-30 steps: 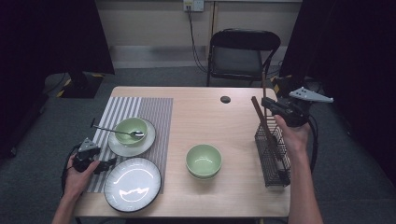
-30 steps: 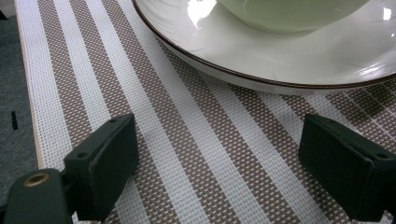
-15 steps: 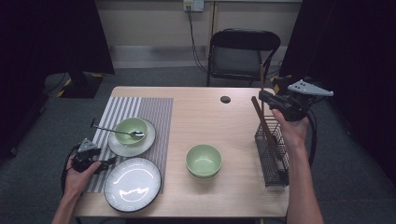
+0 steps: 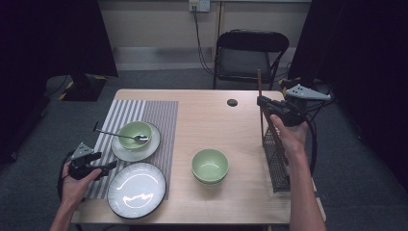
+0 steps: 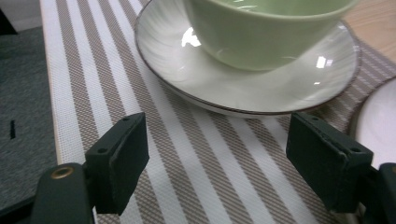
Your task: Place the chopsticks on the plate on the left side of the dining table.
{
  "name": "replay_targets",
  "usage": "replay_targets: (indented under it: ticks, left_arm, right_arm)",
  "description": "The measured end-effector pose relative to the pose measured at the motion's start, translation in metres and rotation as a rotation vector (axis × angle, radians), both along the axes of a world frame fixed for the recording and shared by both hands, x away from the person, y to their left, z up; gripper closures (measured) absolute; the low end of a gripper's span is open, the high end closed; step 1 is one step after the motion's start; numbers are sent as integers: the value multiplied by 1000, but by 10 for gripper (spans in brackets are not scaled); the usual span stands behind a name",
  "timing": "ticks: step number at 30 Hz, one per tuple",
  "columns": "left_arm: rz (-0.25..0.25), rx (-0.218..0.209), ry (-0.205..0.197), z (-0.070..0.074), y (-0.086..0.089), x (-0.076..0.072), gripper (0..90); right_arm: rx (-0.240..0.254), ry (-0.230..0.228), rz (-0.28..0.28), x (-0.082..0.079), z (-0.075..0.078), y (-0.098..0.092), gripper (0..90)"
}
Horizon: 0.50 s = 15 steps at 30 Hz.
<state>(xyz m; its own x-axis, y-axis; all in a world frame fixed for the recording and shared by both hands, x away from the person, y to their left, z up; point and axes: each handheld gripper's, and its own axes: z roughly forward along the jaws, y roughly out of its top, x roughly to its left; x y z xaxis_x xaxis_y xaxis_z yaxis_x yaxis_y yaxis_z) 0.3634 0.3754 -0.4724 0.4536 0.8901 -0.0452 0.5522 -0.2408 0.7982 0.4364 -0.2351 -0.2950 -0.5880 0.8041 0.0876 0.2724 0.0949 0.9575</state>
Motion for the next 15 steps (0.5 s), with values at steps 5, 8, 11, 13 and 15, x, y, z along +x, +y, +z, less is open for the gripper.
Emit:
replay_targets:
  ticks: [5, 8, 11, 13, 15]
  left_arm:
    - [-8, -29, -7, 8, -3, -13, 210]
    - [-30, -24, -19, 12, -6, -20, 212]
    - [-46, -34, -24, 17, -10, -24, 212]
    - [-58, -46, -31, 18, -14, -26, 213]
    - [-58, -39, -30, 21, -16, -27, 218]
  right_arm:
    - [2, 5, 23, 1, -4, 8, 860]
    - [4, 5, 36, 2, -5, 14, 860]
    - [3, 9, 50, 3, -7, 20, 860]
    - [4, 9, 57, 3, -8, 24, 860]
    - [0, 6, 64, 3, -9, 29, 860]
